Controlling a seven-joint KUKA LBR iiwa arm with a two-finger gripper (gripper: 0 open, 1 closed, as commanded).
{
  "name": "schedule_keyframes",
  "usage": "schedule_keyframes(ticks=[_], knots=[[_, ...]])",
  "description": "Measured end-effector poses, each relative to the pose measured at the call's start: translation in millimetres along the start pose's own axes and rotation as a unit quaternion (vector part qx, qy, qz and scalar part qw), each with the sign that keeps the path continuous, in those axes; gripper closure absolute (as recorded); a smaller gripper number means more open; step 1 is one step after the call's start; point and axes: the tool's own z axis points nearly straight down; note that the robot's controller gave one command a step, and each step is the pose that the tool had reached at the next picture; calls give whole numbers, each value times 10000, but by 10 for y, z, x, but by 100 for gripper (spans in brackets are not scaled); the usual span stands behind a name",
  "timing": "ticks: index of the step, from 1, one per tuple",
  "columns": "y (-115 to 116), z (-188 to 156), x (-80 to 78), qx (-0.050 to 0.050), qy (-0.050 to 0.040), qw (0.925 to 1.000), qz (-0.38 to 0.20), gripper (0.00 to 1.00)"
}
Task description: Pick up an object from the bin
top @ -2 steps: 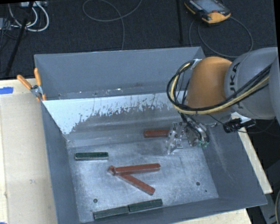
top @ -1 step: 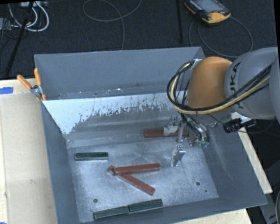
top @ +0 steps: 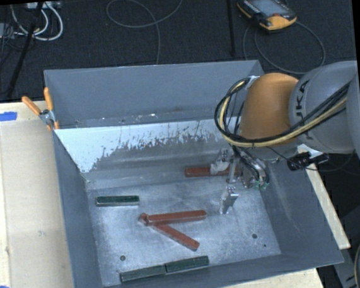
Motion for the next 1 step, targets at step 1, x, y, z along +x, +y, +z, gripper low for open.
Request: schedule_keyframes(ticks=[1], knots=[[502, 295, 454, -2, -60, 9989, -464, 100]])
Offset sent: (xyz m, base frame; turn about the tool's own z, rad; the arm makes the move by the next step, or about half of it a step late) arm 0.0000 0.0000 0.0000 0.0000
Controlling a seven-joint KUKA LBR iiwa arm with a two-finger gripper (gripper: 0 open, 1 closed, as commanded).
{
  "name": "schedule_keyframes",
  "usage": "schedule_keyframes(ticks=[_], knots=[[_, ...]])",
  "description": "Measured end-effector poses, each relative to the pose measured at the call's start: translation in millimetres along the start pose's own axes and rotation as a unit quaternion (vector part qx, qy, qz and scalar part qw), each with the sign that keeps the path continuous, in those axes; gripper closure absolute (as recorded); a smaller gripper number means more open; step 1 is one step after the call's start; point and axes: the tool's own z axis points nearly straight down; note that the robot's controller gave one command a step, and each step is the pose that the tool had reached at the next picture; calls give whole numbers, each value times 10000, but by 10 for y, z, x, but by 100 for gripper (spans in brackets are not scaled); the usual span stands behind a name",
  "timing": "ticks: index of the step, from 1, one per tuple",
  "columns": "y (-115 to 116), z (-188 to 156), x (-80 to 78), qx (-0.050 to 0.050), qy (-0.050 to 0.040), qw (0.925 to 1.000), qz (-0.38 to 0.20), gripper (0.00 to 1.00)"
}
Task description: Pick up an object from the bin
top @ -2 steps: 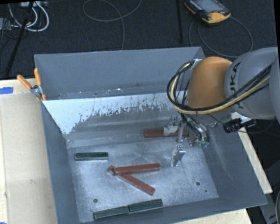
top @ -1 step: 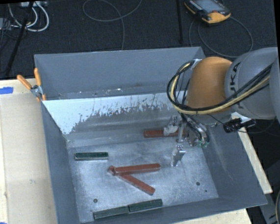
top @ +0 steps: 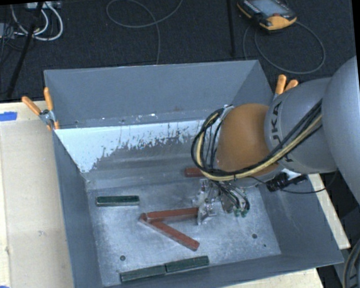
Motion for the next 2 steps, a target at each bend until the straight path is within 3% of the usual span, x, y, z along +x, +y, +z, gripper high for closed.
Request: schedule_keyframes(ticks=[1, 2], knots=[[1, 0, 0, 1, 0, 10000, -3, 100], [-100, -1561, -131, 0, 24, 9999, -130, 100]])
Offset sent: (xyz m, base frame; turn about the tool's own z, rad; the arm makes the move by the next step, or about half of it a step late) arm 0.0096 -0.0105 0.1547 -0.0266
